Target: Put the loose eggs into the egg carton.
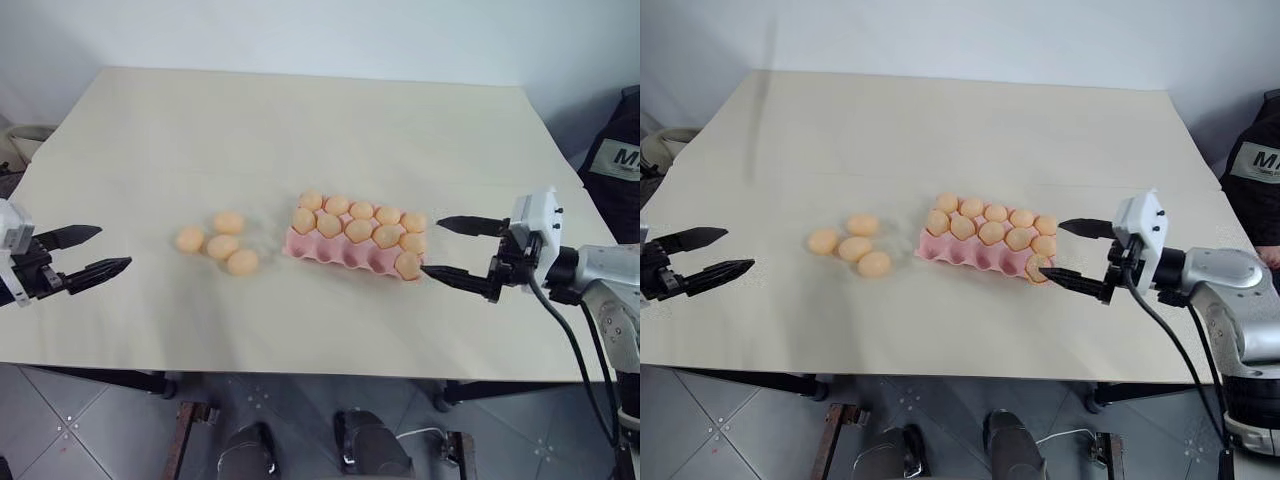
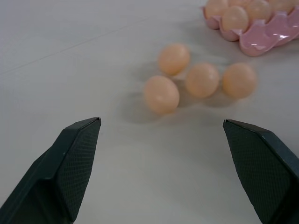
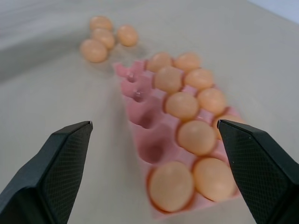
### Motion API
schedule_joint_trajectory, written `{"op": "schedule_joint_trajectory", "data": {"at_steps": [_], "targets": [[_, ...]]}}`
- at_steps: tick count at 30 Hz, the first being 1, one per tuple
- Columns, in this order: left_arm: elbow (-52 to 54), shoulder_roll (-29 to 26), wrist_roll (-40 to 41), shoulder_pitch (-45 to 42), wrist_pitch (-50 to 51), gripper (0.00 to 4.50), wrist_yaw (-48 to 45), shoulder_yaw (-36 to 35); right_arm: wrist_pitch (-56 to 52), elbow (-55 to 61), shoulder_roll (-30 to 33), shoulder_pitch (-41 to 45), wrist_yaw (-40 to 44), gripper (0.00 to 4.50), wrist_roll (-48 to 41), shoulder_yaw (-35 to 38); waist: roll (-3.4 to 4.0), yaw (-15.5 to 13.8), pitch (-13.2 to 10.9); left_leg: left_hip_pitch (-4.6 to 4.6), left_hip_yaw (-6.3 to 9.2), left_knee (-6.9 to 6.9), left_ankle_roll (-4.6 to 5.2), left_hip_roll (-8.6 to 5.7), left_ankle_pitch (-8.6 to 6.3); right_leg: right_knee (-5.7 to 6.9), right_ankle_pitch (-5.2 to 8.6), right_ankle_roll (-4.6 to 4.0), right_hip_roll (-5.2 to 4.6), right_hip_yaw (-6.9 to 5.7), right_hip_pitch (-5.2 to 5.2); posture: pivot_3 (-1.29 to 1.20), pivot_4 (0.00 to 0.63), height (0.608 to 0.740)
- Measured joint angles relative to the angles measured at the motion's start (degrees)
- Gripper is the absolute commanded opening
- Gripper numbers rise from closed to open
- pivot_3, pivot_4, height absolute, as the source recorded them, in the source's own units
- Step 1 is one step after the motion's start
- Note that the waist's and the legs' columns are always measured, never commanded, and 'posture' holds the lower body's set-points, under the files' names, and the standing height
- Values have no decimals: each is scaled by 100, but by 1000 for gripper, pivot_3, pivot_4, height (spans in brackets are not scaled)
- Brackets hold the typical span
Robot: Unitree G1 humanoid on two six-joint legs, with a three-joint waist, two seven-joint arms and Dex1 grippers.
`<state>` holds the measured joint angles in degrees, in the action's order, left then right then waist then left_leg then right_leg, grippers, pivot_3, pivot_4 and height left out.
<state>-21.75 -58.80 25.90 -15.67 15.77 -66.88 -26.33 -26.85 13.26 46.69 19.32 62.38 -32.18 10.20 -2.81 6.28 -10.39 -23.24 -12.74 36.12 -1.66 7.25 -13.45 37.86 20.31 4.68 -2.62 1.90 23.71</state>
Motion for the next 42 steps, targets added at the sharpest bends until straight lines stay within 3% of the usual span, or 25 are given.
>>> {"op": "schedule_joint_trajectory", "data": {"at_steps": [7, 19, 28, 42], "targets": [[-1128, 112, -409, -1119, -630, 4461, -401, 834, -314, 824, -162, -269, -310, 4500, -120, -339, -4, -36, 3, -1, 1, 7, 5, -3, 0, 2, 0, 0, 19, -3, 0, 0, 150, 740], [-3204, 831, -1320, -2856, -1795, 4461, -730, 1853, -346, 898, -274, -337, -538, 4500, -140, -420, -10, -161, 6, -7, -2, 21, 21, -15, 0, 9, -3, 5, 22, -2, 1, 0, 150, 740], [-4392, 1248, -1859, -3599, -2291, 4461, -476, 2082, -460, 1191, -232, -798, -703, 4500, -288, -217, -12, -167, 7, -11, 0, 43, 27, -14, -3, 17, -5, 10, 23, -2, -1, 0, 150, 740], [-5076, 1618, -2385, -4086, -2458, 4461, 183, 2176, -600, 1605, -105, -1277, -989, 4500, -393, 298, -15, -182, 9, -19, 7, 71, 33, -11, -8, 30, -6, 11, 25, -6, -2, 0, 150, 740]]}}
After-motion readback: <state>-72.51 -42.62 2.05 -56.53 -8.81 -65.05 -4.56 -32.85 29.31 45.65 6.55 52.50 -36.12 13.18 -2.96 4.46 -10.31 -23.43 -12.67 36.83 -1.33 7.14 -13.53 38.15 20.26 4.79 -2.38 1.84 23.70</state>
